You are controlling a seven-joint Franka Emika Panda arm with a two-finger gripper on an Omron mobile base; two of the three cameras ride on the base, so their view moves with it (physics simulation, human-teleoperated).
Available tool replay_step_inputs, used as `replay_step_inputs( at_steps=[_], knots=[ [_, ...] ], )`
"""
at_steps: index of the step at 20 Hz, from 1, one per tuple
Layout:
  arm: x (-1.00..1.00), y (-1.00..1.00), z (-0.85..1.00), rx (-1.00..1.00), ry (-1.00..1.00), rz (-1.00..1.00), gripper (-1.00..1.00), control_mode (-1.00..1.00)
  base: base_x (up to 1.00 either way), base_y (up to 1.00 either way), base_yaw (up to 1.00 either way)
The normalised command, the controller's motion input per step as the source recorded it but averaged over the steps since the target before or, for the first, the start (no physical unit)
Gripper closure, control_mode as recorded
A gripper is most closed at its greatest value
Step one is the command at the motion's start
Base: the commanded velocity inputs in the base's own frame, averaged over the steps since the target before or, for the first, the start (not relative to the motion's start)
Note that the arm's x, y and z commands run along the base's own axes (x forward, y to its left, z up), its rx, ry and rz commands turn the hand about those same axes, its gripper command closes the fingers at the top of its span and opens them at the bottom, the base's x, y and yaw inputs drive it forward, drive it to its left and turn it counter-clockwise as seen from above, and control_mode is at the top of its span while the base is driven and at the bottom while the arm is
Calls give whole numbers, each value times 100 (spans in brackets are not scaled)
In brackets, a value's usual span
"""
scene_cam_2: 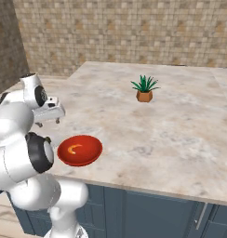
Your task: Remove the kiwi from the bowl and place it on the small plate. Then place the bowl with only the shrimp in the microwave, close the door, and press the start button to microwave the shrimp.
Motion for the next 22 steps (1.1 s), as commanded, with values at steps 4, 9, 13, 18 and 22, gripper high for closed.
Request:
replay_step_inputs(
  at_steps=[4, 9, 13, 18, 22],
  knots=[
    [0, -39, 13, 8, 0, 0, -100, -100, 0, 0, 0],
    [0, -45, 4, 8, 0, 0, -100, -100, 0, 0, 0],
    [0, -59, 1, 11, 0, 0, -100, -100, 0, 0, 0],
    [0, -51, 0, 10, 0, 0, -100, -100, 0, 0, 0],
    [0, -38, 0, 10, 0, -1, -100, -100, 0, 0, 0]
  ],
)
